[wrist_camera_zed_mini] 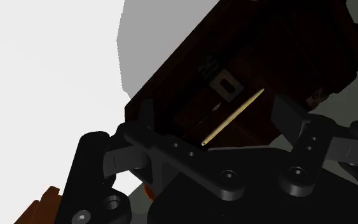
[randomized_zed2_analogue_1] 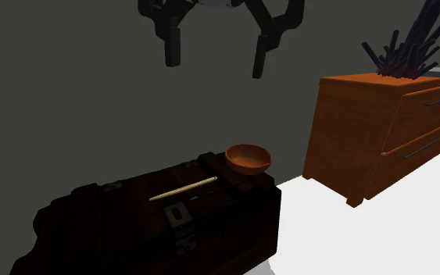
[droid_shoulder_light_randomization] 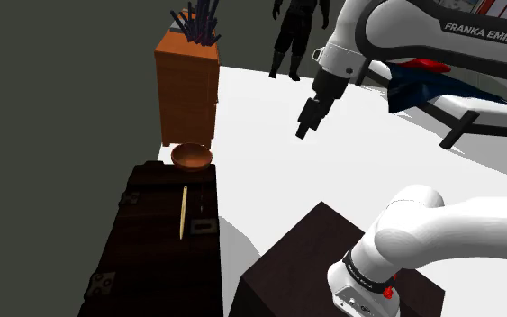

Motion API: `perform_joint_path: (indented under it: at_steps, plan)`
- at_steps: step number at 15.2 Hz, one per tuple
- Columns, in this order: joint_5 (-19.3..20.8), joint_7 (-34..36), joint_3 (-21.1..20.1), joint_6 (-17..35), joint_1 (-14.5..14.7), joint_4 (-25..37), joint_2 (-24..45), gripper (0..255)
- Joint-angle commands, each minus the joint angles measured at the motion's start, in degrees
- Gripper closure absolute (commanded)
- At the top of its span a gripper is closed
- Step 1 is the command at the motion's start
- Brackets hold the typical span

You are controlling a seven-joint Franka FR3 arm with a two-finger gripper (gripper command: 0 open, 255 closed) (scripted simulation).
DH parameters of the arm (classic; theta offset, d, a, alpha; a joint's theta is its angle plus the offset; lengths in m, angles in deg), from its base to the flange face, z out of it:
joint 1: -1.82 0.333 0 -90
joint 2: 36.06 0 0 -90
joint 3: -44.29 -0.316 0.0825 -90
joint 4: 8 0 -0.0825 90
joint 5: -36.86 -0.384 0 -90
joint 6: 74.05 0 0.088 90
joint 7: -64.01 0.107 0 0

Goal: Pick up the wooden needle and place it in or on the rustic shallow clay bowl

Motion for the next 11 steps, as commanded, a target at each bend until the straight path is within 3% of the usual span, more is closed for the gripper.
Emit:
perform_joint_path:
  at_steps: [1, 11]
  plan:
    - [0.0, 0.0, 0.0, 0.0, 0.0, 0.0, 0.0, 0]
    - [-4.9, 19.0, -13.4, 15.7, -0.5, -3.0, 13.0, 0]
